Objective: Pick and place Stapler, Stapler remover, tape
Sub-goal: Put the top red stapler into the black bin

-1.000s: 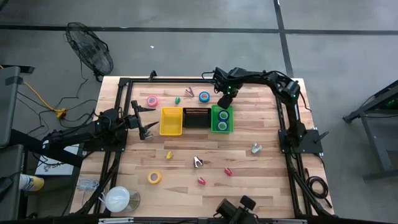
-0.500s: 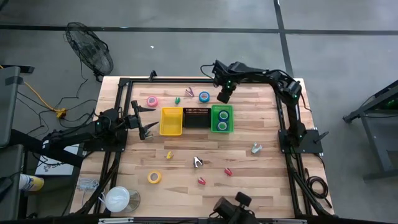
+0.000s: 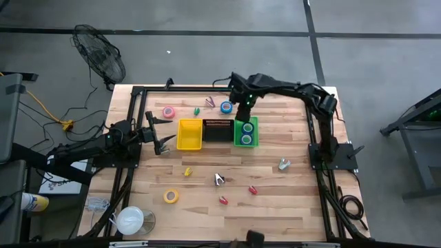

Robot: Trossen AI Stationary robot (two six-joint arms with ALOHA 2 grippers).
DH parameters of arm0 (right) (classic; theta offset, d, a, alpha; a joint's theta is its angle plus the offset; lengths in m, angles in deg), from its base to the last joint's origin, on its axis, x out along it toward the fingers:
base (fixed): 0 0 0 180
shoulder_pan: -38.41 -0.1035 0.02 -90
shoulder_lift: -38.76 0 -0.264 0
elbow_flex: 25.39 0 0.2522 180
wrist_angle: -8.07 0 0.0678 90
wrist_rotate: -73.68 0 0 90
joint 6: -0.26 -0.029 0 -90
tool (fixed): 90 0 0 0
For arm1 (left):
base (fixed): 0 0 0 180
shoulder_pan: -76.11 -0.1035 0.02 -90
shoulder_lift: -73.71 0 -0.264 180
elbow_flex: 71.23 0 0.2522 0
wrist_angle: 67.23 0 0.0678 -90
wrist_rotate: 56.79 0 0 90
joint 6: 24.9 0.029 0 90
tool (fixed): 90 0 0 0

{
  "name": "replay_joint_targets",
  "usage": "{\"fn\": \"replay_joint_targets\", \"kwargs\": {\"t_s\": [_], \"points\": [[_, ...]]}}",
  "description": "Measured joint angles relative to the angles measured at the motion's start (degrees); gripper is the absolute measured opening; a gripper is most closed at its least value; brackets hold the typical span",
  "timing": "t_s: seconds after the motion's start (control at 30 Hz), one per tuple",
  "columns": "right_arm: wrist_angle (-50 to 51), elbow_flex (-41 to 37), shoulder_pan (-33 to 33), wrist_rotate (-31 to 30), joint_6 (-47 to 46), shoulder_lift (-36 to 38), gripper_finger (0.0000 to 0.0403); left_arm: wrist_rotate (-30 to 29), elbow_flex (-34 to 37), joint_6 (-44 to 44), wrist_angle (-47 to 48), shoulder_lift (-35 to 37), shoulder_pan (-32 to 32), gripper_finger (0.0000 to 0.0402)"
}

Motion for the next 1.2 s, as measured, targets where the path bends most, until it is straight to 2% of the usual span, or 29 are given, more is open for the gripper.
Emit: {"fn": "replay_joint_targets", "kwargs": {"t_s": [0.23, 0.47, 0.7, 0.83, 1.2], "points": [[-0.9, 0.0, -7.8, -3.7, -1.8, 0.0, 0.0058, 0.0, 0.0, 0.0, 0.0, 0.0, 0.0, 0.0282], [-5.9, 0.0, -11.9, -2.9, -6.3, 0.0, 0.0059, 0.0, 0.0, 0.0, 0.0, 0.0, 0.0, 0.0282], [-9.1, 0.0, -13.8, -1.1, -8.2, -0.3, 0.0059, 0.0, 0.0, 0.0, 0.0, 0.0, 0.0, 0.0282], [-12.9, -2.5, -14.1, -1.0, -8.5, -0.4, 0.0059, 0.0, 0.0, 0.0, 0.0, 0.0, 0.0, 0.0282], [-13.9, -4.0, -14.1, -1.0, -10.9, -0.5, 0.0071, 0.0, 0.0, 0.0, 0.0, 0.0, 0.0, 0.0282]]}}
